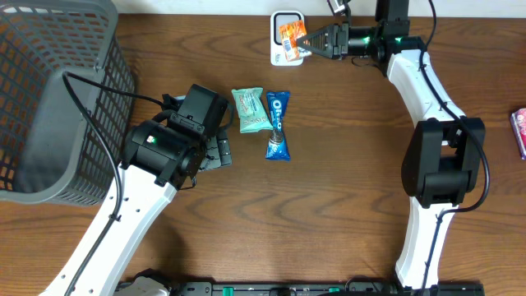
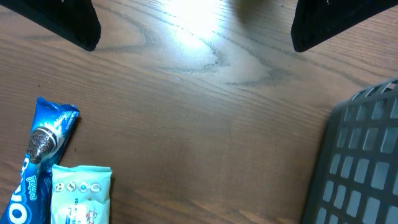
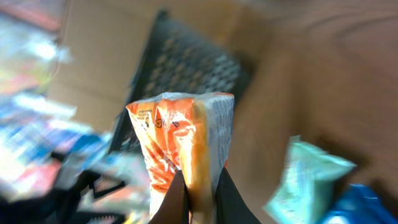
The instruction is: Scan the item barcode
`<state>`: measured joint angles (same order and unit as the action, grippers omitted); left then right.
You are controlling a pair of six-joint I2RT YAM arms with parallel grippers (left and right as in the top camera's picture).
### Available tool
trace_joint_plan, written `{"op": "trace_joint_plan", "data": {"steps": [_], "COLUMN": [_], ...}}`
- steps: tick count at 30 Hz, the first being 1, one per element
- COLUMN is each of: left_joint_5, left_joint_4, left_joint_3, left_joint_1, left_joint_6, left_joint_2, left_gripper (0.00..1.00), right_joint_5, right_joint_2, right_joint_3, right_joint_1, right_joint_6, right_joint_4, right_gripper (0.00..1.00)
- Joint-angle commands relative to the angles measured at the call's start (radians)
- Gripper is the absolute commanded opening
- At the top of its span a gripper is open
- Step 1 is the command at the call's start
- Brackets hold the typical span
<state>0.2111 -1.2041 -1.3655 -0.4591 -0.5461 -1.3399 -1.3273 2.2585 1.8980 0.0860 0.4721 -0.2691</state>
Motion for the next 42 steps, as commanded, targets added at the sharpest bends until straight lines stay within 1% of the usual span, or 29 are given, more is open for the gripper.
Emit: {"op": "trace_joint_plan", "data": {"steps": [1,3,5,8,9,12,15,19,22,24,26,30,34,38,40,42], "left_joint_5": [0.002,0.002,0.002,0.002,0.002,0.002,0.002,0.002,0.002,0.002,0.002,0.002,0.002,0.002,0.002,0.002], "left_joint_4": [-0.003,-0.003,-0.003,-0.003,-0.003,-0.003,-0.003,-0.003,-0.003,-0.003,-0.003,-0.003,-0.003,-0.003,-0.003,-0.003], "left_joint_3": [0.002,0.002,0.002,0.002,0.002,0.002,0.002,0.002,0.002,0.002,0.002,0.002,0.002,0.002,0.002,0.002], "left_joint_1": [0.003,0.003,0.003,0.003,0.003,0.003,0.003,0.003,0.003,0.003,0.003,0.003,0.003,0.003,0.003,0.003], "left_joint_6": [-0.002,-0.002,-0.002,-0.002,-0.002,-0.002,-0.002,-0.002,-0.002,-0.002,-0.002,-0.002,-0.002,-0.002,-0.002,-0.002], "left_joint_2": [-0.007,-0.007,-0.007,-0.007,-0.007,-0.007,-0.007,-0.007,-0.007,-0.007,-0.007,-0.007,-0.007,-0.006,-0.007,-0.007], "left_gripper": [0.98,0.98,0.98,0.98,0.98,0.98,0.98,0.98,0.98,0.98,0.98,0.98,0.98,0.98,0.98,0.98], "right_joint_5": [0.314,0.505,0.750,1.149,1.294,1.596,1.785,1.836,1.904,1.905,1.906,1.897,1.893,1.876,1.913,1.997], "right_joint_2": [-0.032,-0.052,-0.075,-0.090,-0.089,-0.084,-0.063,-0.023,0.026,0.065,0.093,0.111,0.111,0.111,0.110,0.109], "right_joint_3": [0.006,0.009,0.021,0.045,0.054,0.055,0.055,0.055,0.055,0.055,0.055,0.055,0.056,0.056,0.059,0.078], "right_joint_1": [0.016,0.032,0.057,0.112,0.141,0.222,0.298,0.356,0.370,0.367,0.364,0.367,0.367,0.366,0.366,0.359], "right_joint_6": [0.042,0.027,-0.011,-0.119,-0.177,-0.376,-0.614,-0.874,-0.987,-1.055,-1.126,-1.124,-1.024,-1.005,-0.975,-0.896], "right_joint_4": [0.002,0.000,-0.027,-0.068,-0.072,-0.035,0.058,0.177,0.253,0.296,0.303,0.284,0.284,0.263,0.262,0.258], "right_gripper": [0.01,0.01,0.01,0.01,0.01,0.01,0.01,0.01,0.01,0.01,0.01,0.01,0.01,0.01,0.01,0.01]}}
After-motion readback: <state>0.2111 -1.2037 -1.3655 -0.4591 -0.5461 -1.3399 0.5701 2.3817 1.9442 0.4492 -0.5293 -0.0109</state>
